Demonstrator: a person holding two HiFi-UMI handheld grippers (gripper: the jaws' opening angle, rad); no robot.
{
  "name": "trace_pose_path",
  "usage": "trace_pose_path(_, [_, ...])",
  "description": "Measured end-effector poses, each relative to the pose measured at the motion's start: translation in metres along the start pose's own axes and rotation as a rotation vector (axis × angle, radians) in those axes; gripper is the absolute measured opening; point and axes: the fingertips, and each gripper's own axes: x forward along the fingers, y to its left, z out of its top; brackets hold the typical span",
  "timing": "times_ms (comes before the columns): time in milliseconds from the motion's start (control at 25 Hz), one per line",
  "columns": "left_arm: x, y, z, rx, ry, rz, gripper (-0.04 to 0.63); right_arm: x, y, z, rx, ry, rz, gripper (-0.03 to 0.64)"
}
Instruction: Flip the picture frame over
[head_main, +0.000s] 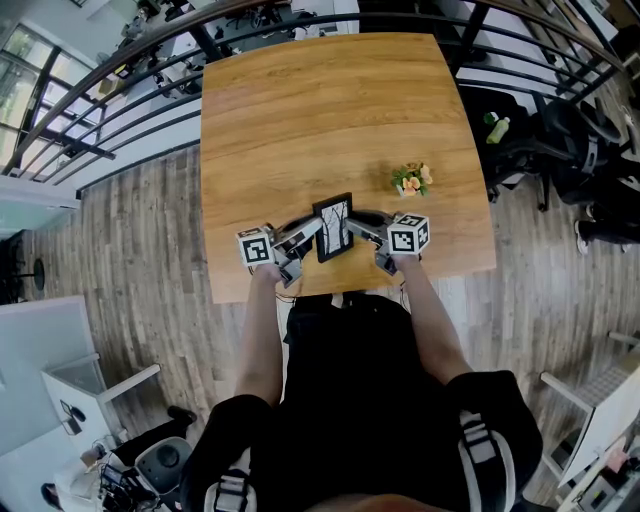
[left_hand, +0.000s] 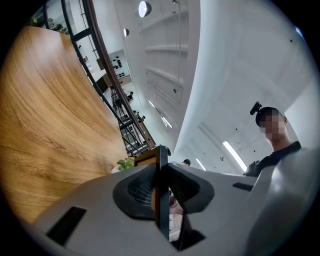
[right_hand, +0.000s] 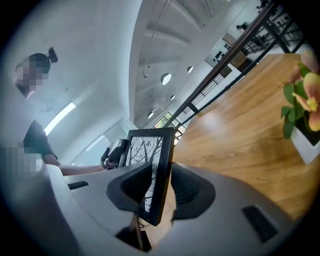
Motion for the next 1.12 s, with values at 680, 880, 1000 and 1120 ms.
trace_pose_path(680, [-0.007,0.024,-0.003,0.009,-0.016,0.106,0.086,-0.008,-0.01,0.0,0.012,-0.015,-0.087,0.092])
trace_pose_path(880, [-0.012,0.029,-0.005,0.032,-0.004,0.155,0.083,-0.007,-0.01,-0.005,0.014,-0.015,-0.099,0.092])
trace_pose_path(1000, [-0.015,0.033,-0.005,0.041,0.009,0.191,0.082,-0.005,-0.01,-0.006,0.017,-0.014,-0.112,0.092])
trace_pose_path(1120, [-0.022,0.037,-0.003,0.039,0.011,0.214,0.081,0.002,-0.009,-0.007,0.021,-0.015,-0.13,0.092])
